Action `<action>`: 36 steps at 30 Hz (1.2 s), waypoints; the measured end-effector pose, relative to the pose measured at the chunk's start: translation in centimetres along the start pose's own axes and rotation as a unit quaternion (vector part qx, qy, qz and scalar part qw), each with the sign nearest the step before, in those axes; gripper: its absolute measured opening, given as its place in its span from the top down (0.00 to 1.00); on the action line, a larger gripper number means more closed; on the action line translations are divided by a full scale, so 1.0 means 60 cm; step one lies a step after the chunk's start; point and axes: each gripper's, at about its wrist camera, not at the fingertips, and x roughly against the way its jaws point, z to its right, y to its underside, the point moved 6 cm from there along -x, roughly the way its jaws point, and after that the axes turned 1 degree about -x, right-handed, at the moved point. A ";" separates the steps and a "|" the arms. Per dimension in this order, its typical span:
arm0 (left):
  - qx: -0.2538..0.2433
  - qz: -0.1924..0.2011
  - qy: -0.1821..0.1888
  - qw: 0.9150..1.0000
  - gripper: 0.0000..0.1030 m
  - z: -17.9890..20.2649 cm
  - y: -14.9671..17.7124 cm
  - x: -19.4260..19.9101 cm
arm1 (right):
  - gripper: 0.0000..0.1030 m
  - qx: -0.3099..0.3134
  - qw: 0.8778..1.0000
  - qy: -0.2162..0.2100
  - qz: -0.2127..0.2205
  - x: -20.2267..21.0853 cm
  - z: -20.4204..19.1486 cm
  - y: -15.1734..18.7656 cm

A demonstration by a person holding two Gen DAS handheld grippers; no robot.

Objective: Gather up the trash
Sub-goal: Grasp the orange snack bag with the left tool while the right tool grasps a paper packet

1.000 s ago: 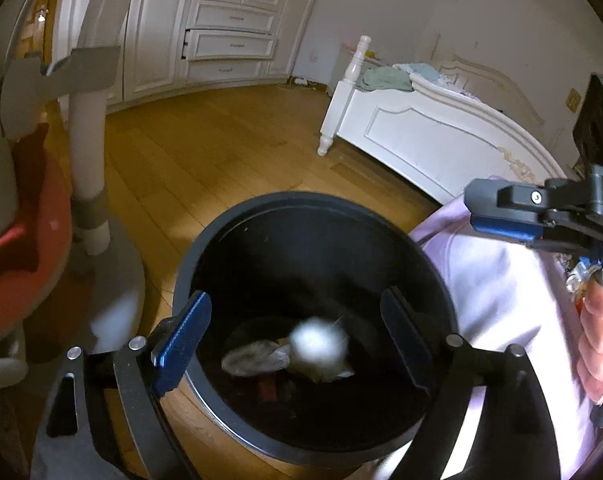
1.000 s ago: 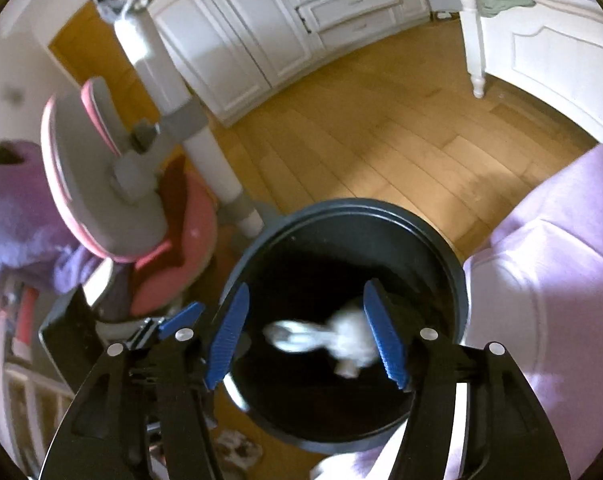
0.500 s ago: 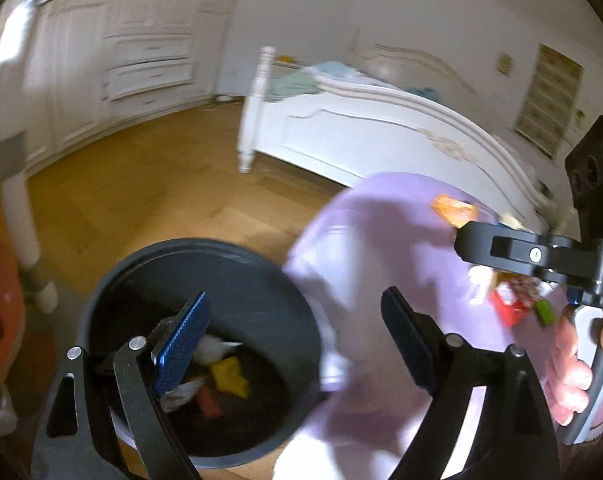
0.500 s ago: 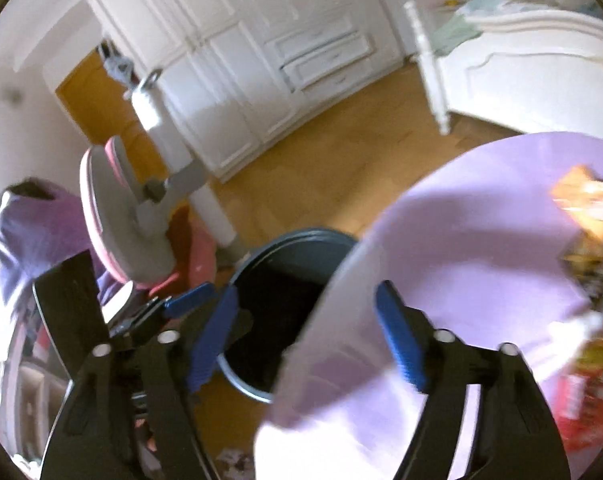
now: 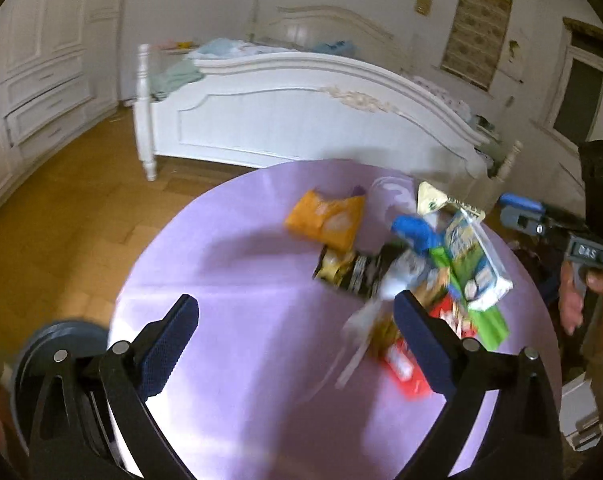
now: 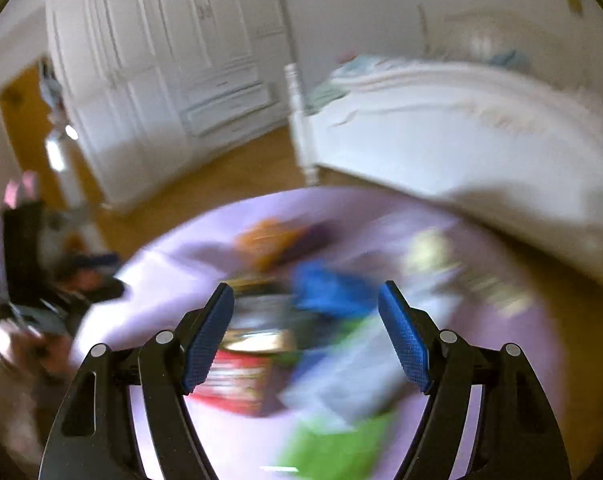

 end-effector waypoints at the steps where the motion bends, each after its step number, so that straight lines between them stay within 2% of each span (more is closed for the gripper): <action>1: -0.006 -0.004 0.003 1.000 0.06 0.007 -0.007 -0.014 | 0.28 0.004 1.000 0.016 -0.004 -0.002 0.035 -0.005; 4: -0.030 -0.022 0.010 0.999 0.06 0.030 -0.034 -0.065 | 0.28 0.013 0.999 0.041 -0.023 -0.021 0.110 -0.006; 6: -0.050 -0.038 0.015 0.998 0.06 0.043 -0.046 -0.104 | 0.28 0.040 0.997 0.050 -0.044 -0.042 0.144 0.004; 8: -0.070 -0.055 0.018 0.996 0.06 0.051 -0.055 -0.137 | 0.28 0.084 0.993 0.056 -0.068 -0.067 0.157 0.018; 10: -0.089 -0.069 0.015 0.994 0.06 0.053 -0.059 -0.165 | 0.30 0.117 0.988 0.045 -0.091 -0.092 0.164 0.034; 12: -0.099 -0.084 0.012 0.991 0.06 0.053 -0.063 -0.188 | 0.31 0.129 0.986 0.038 -0.099 -0.112 0.158 0.037; 15: -0.109 -0.100 0.022 0.989 0.06 0.055 -0.067 -0.215 | 0.53 0.138 0.983 0.028 -0.116 -0.150 0.153 0.042; 17: -0.111 -0.095 0.028 0.989 0.06 0.056 -0.070 -0.220 | 0.68 0.134 0.983 0.021 -0.120 -0.167 0.154 0.043; 18: -0.110 -0.089 0.037 0.989 0.07 0.056 -0.071 -0.224 | 0.71 0.129 0.984 0.018 -0.120 -0.172 0.154 0.043; 19: -0.109 -0.088 0.042 0.989 0.11 0.056 -0.070 -0.226 | 0.77 0.123 0.985 0.015 -0.121 -0.176 0.155 0.044; 20: -0.108 -0.090 0.047 0.989 0.30 0.057 -0.070 -0.230 | 0.81 0.112 0.986 0.013 -0.119 -0.176 0.157 0.046; 21: -0.104 -0.102 0.056 0.988 0.36 0.056 -0.065 -0.236 | 0.84 0.105 0.987 0.013 -0.117 -0.175 0.158 0.048; 25: -0.095 -0.091 0.072 0.989 0.39 0.058 -0.062 -0.234 | 0.94 0.068 0.992 -0.001 -0.109 -0.159 0.159 0.052; 27: -0.096 -0.081 0.076 0.989 0.43 0.060 -0.060 -0.225 | 0.94 0.057 0.993 0.003 -0.103 -0.142 0.156 0.051; 28: -0.096 -0.078 0.078 0.989 0.54 0.061 -0.060 -0.218 | 0.94 0.047 0.994 0.005 -0.099 -0.131 0.156 0.051; 29: -0.092 -0.075 0.085 0.989 0.59 0.062 -0.060 -0.212 | 0.94 0.039 0.995 0.003 -0.096 -0.124 0.157 0.048; 36: -0.070 -0.037 0.087 0.993 0.59 0.058 -0.058 -0.127 | 0.94 -0.070 0.995 -0.058 -0.047 -0.022 0.145 0.030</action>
